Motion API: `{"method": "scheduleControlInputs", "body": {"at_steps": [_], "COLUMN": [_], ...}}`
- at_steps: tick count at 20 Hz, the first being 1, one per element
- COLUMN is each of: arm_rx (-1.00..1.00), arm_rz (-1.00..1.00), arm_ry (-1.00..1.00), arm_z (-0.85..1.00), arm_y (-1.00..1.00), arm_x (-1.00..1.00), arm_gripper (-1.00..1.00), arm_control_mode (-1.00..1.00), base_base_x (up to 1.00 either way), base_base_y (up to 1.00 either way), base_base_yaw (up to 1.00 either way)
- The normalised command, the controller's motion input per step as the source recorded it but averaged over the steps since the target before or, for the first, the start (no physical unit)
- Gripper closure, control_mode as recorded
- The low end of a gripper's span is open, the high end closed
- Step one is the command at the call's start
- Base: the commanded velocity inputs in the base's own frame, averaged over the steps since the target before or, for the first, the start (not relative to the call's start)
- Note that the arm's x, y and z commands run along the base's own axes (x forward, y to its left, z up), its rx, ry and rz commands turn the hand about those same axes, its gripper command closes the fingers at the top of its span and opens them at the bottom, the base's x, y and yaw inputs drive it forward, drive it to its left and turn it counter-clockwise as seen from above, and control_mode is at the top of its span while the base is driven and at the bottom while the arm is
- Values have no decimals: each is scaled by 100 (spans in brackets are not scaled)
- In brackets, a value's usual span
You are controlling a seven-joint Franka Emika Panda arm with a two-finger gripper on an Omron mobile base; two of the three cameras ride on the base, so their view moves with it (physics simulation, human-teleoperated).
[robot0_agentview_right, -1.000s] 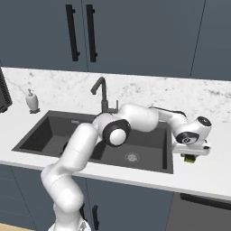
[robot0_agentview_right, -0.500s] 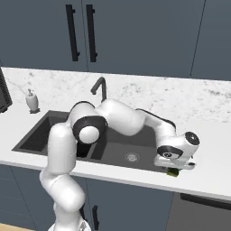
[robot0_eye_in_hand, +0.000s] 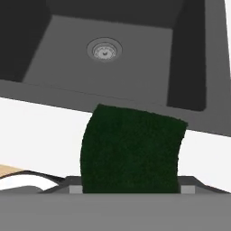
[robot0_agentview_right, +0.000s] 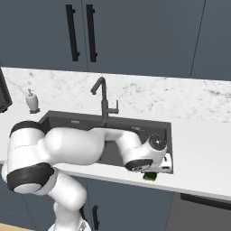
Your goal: Pick the pan and sponge and place them into the sink. Then turn on the water.
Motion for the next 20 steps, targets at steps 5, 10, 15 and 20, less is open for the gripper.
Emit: {"method": "scheduleControlInputs", "body": {"at_steps": [5,10,15,20], "arm_rx": [-39,-31,-29,-5], "arm_rz": [2,1,5,23], "arm_ry": [27,19,14,6], "arm_z": [100,100,65,14], "arm_y": [100,100,100,98], "arm_x": [0,-2,0,0], "arm_gripper": [100,100,100,100], "arm_control_mode": [-100,-100,-100,-100], "base_base_x": [0,0,0,0], "base_base_y": [0,0,0,0], "base_base_yaw": [0,0,0,0]}}
